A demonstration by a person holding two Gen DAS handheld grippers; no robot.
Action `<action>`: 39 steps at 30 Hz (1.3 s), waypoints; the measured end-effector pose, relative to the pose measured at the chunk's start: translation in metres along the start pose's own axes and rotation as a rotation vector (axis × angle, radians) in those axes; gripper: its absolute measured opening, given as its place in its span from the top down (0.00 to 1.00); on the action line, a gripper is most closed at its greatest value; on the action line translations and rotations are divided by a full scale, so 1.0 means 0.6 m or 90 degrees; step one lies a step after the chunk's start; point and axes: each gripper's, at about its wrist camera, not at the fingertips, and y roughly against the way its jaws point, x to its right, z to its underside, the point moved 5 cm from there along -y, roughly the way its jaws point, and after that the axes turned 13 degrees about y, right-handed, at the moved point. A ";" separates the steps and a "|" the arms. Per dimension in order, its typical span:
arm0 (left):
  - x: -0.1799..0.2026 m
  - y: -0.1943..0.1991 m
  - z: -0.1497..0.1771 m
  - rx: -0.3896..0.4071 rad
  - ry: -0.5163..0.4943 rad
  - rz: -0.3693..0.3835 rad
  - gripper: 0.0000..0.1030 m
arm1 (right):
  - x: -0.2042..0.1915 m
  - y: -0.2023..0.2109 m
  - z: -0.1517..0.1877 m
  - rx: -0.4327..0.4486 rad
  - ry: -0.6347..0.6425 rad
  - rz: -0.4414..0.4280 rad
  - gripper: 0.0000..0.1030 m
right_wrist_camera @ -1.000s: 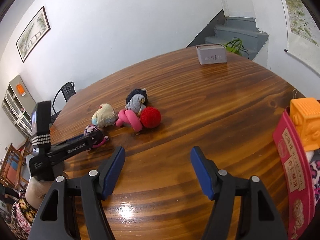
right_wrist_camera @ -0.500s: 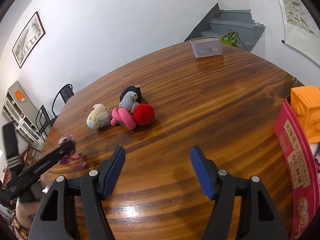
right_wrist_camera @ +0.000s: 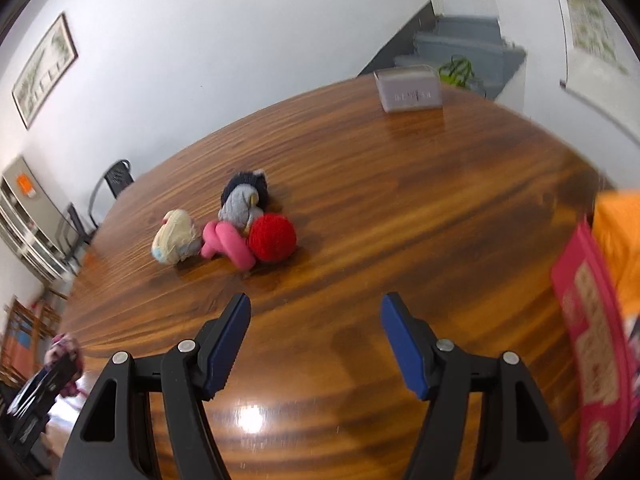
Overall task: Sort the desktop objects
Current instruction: 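Grasp the red pompom ball with the right gripper while the left holds the sock ball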
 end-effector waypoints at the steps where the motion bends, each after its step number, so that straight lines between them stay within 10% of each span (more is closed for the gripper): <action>1: -0.003 0.002 -0.002 -0.001 0.006 0.006 0.46 | -0.002 -0.002 -0.010 0.000 0.011 0.011 0.30; 10: -0.003 0.028 -0.014 0.009 0.023 0.042 0.46 | -0.015 -0.078 -0.059 -0.034 0.028 0.070 0.30; 18: -0.007 0.027 -0.011 -0.001 0.034 0.046 0.46 | -0.099 -0.111 -0.041 -0.048 0.127 0.006 0.30; 34: 0.000 0.019 -0.003 -0.014 0.033 0.045 0.46 | -0.060 -0.138 -0.061 -0.048 0.047 -0.045 0.30; 39: 0.000 0.019 -0.003 -0.017 0.034 0.047 0.46 | -0.070 -0.163 -0.053 -0.084 0.060 -0.017 0.59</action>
